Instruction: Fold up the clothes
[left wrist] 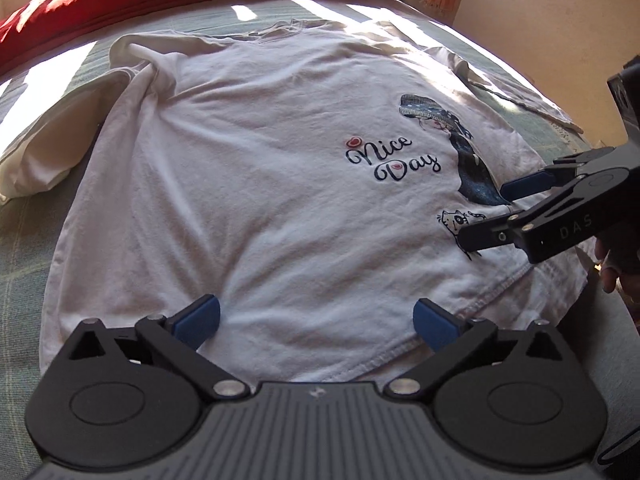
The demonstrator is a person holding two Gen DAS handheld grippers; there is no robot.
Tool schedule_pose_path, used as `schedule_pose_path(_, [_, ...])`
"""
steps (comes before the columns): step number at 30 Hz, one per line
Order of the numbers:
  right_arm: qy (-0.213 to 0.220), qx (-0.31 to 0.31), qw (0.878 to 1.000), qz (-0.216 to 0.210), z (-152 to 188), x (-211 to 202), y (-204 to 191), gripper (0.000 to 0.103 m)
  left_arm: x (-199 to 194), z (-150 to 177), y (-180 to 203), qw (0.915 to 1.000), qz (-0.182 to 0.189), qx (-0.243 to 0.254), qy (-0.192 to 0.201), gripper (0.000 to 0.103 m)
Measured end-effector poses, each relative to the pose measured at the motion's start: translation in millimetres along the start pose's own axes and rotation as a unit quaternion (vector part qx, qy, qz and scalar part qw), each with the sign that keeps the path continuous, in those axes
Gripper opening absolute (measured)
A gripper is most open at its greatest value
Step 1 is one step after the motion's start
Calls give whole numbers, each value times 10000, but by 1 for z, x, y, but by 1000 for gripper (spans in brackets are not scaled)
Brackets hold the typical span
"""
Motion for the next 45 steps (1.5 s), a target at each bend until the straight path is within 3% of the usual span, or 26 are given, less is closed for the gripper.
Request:
schedule_pose_path(6, [-56,-40,9999,81,-1,1,-3,103,0,-2,-9,9990,221,-395,24,102])
schedule_pose_path(21, [221,357,9988,-255,15,-19,10,103,-21,13,8,9989,-267,380,-11,102])
schedule_pose_path(25, [364,909,9937,-539,12,-29,26,103,-33,-7,8,9976,-427,442,325,102])
schedule_pose_path(32, [872,1406,9835,-733,-10,-45,60,103,-24,-57,15,9969,-219,325,687,102])
schedule_pose_path(45, [1654,1989,9617,-904,-89,-42,169,103,23,-112,23,9966,-11,172,804,102])
Point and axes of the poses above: each gripper's, at about its wrist camera, not at the fingertips, and x roughly the way its jaws point, y to its right, z to its underside, the point moved 3 cm from there along x, roughly the way its jaws point, and after that the axes turned 2 degrees about -y, right-handed, at the moved point
